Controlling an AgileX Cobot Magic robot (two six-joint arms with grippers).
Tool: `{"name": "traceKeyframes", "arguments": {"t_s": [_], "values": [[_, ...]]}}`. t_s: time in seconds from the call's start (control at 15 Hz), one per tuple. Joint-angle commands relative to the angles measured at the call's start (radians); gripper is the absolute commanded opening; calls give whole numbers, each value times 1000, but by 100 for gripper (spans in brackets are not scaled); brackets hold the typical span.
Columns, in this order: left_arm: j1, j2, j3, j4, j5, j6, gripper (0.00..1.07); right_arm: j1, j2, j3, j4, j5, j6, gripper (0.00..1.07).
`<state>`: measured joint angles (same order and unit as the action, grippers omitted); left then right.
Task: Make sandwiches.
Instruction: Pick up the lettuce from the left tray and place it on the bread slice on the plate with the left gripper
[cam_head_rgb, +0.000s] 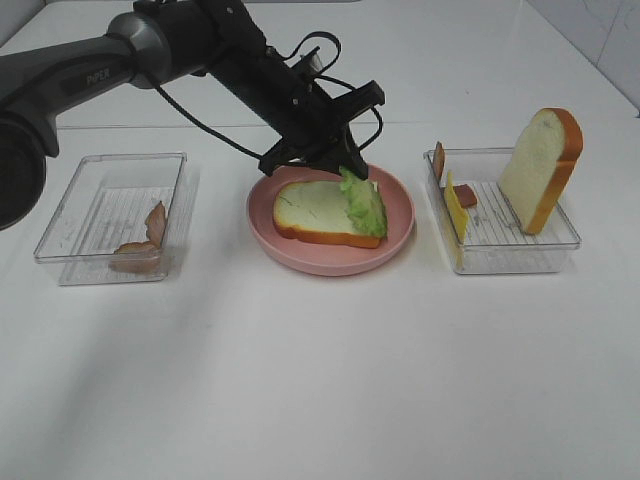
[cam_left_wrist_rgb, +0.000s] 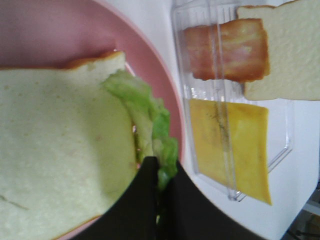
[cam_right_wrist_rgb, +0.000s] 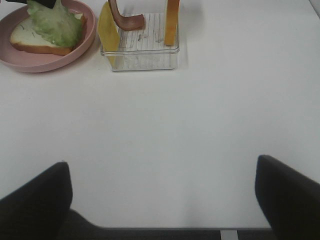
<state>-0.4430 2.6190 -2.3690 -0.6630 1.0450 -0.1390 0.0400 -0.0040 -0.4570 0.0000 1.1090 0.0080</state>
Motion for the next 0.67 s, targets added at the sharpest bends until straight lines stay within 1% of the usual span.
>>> {"name": "traceKeyframes", "arguments": {"t_s": [0.07,0.13,0.2,0.47,0.53,0.6,0.67], "values": [[-4,1,-4,83,46,-4,0,-3,-29,1,0,-5,-2,96],[-4,1,-4,99,47,-4,0,-3,-29,1,0,-5,-2,96],[-4,1,-4,143,38,-2,0,-3,-29,1,0,-5,-2,96],[-4,1,-4,196,-10,6,0,-3,-29,1,0,-5,-2,96],[-5,1,-4,232,-28,6,8,-3,-29,1,0,-5,-2,96],[-5,1,-4,233,-33,6,18,-3,-29,1,0,-5,-2,96],[-5,1,-4,233,-34,6,25,-3,-29,1,0,-5,-2,96]]}}
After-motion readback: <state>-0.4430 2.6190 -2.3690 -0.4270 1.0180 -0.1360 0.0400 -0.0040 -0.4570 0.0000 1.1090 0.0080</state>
